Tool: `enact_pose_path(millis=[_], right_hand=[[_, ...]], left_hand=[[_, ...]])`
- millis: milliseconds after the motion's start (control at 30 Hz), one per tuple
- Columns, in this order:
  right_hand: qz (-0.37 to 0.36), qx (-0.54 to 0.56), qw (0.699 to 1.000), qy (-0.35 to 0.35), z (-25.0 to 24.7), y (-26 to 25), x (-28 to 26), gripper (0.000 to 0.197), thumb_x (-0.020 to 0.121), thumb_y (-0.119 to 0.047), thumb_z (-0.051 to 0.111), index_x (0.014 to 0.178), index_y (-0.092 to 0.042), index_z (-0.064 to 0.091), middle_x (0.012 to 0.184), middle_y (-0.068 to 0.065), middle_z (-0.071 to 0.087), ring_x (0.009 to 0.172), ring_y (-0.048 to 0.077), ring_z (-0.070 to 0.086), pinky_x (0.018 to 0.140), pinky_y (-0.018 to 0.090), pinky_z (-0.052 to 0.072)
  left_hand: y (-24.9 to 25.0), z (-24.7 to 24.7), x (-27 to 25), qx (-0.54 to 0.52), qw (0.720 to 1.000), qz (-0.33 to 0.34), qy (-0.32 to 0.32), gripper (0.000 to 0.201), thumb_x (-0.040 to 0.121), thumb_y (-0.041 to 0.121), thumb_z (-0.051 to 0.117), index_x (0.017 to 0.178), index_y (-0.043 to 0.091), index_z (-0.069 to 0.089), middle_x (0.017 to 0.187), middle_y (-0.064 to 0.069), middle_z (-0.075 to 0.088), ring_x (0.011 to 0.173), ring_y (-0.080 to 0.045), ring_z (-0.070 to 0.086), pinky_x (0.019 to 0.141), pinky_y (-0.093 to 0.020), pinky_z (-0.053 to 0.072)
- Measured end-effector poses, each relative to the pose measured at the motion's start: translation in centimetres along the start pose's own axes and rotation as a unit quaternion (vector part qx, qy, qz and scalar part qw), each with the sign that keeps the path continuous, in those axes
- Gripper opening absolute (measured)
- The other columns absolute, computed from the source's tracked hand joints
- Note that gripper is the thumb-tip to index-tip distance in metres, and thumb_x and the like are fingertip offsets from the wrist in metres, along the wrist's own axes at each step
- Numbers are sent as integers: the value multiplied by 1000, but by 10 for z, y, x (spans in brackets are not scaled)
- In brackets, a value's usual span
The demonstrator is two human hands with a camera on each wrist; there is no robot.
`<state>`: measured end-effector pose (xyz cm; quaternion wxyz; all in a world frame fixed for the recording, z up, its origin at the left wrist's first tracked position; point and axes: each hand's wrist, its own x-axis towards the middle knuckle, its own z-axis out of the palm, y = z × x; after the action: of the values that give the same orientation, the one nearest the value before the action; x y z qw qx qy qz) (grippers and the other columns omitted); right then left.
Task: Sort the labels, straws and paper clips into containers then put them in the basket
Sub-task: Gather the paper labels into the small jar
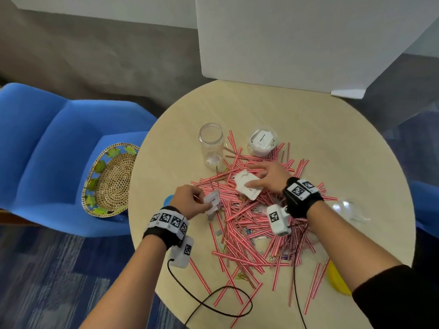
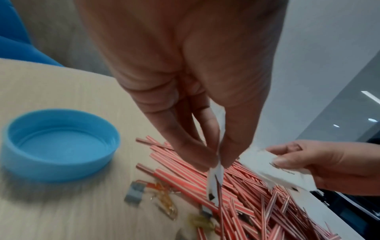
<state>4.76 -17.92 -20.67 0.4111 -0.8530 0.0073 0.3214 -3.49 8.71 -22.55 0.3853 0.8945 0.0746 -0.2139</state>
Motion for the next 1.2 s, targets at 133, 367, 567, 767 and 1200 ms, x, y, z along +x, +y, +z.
enact_pose_path(millis=[133,367,567,767,1200], right_hand=[[19,-66,998,-5,-33,7,-8,25,81,-24,79,105,-17,73,88,-2,72,62,8,65,50,18,45],[-15,-16,988,153,-79,-10,-3,43,79,-8,79,119,-20,67,92,0,67,69,22,72,66,39,62],[-109,-52,957,263,-86,-33,22,23,83,-14,76,106,-14,76,93,1,72,75,12,63,81,30,56],[-97,-160,957,220,-81,-46,50,14,86,-21,70,89,-10,78,85,7,74,80,23,67,78,33,54],[-36,-267,948,170,-87,-44,68,17,80,-35,76,92,-23,76,84,-2,71,77,20,65,64,25,44]], left_hand=[[10,-9,-3,-9,1000,23,-8,23,64,9,79,54,7,58,53,-4,59,50,-11,50,49,-18,43],[57,-39,1,25,994,98,-42,28,59,8,76,81,21,64,65,-3,66,57,-12,60,58,-31,56],[98,-51,10,16,986,167,-19,31,75,6,69,104,16,74,81,2,68,62,-5,63,57,-22,55],[103,-32,22,85,988,53,-120,52,77,2,63,125,21,62,101,-5,60,62,-6,62,54,-19,54],[105,-13,35,66,988,127,-66,43,89,-1,48,124,20,61,114,-3,65,85,-9,52,69,-13,38]])
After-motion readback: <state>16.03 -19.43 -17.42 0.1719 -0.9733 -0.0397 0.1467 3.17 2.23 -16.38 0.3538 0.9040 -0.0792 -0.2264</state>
